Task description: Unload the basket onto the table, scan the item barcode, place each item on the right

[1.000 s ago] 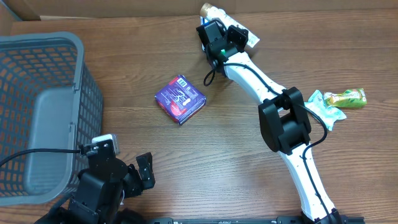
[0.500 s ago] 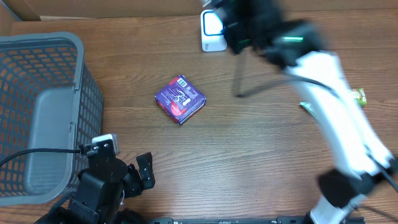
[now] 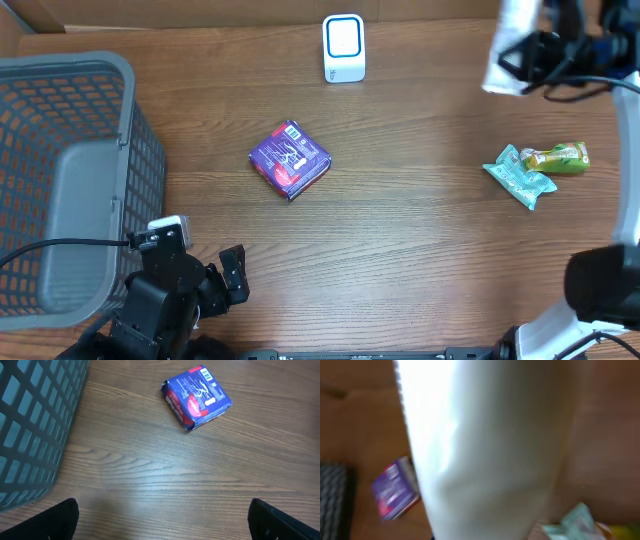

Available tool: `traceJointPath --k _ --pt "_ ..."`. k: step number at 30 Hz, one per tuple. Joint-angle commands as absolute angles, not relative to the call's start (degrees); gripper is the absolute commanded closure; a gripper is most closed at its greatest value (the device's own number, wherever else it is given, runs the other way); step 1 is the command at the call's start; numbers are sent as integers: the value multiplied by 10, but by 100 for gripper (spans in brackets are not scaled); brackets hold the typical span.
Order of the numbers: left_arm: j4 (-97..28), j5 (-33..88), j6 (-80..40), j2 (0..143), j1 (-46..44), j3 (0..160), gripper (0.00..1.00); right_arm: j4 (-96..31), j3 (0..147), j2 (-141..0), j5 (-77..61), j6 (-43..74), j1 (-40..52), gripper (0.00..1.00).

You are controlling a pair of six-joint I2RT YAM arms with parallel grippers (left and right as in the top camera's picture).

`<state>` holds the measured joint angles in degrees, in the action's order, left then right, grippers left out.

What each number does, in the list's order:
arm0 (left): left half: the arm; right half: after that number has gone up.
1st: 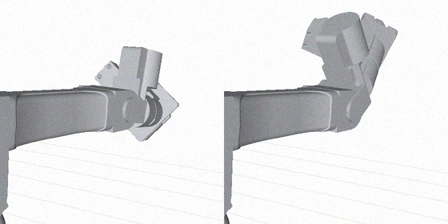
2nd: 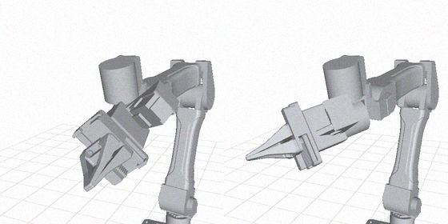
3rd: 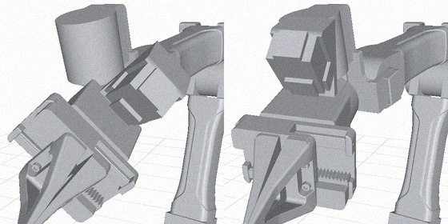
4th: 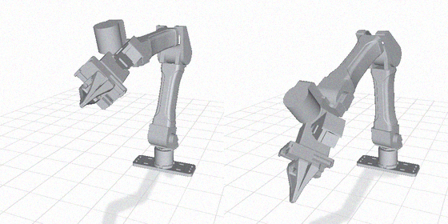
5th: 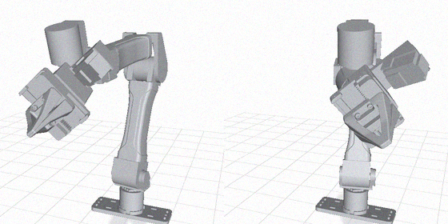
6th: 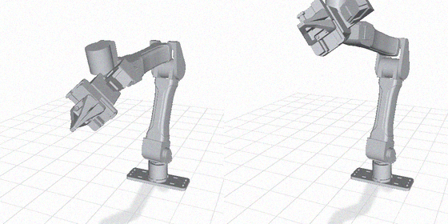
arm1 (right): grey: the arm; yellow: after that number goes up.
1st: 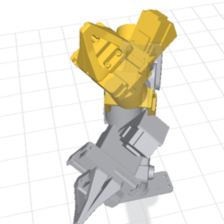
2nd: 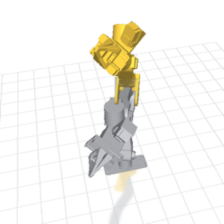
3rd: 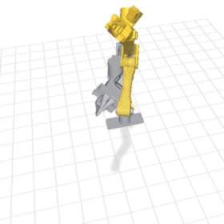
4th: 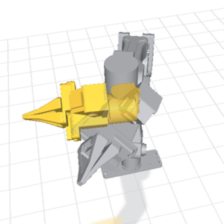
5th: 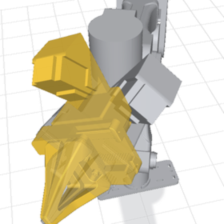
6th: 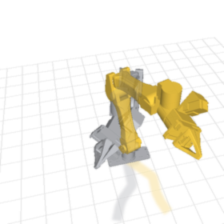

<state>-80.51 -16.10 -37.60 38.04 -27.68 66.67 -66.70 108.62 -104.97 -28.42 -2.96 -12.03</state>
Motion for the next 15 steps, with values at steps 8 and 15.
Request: traceJointPath --k 8,15 --pt "-803 -165 -386 381 -279 665 0 -404 792 -1037 -225 289 -188 96" --pt "-803 -165 -386 381 -279 665 1 -241 691 -1037 -205 349 -184 96"
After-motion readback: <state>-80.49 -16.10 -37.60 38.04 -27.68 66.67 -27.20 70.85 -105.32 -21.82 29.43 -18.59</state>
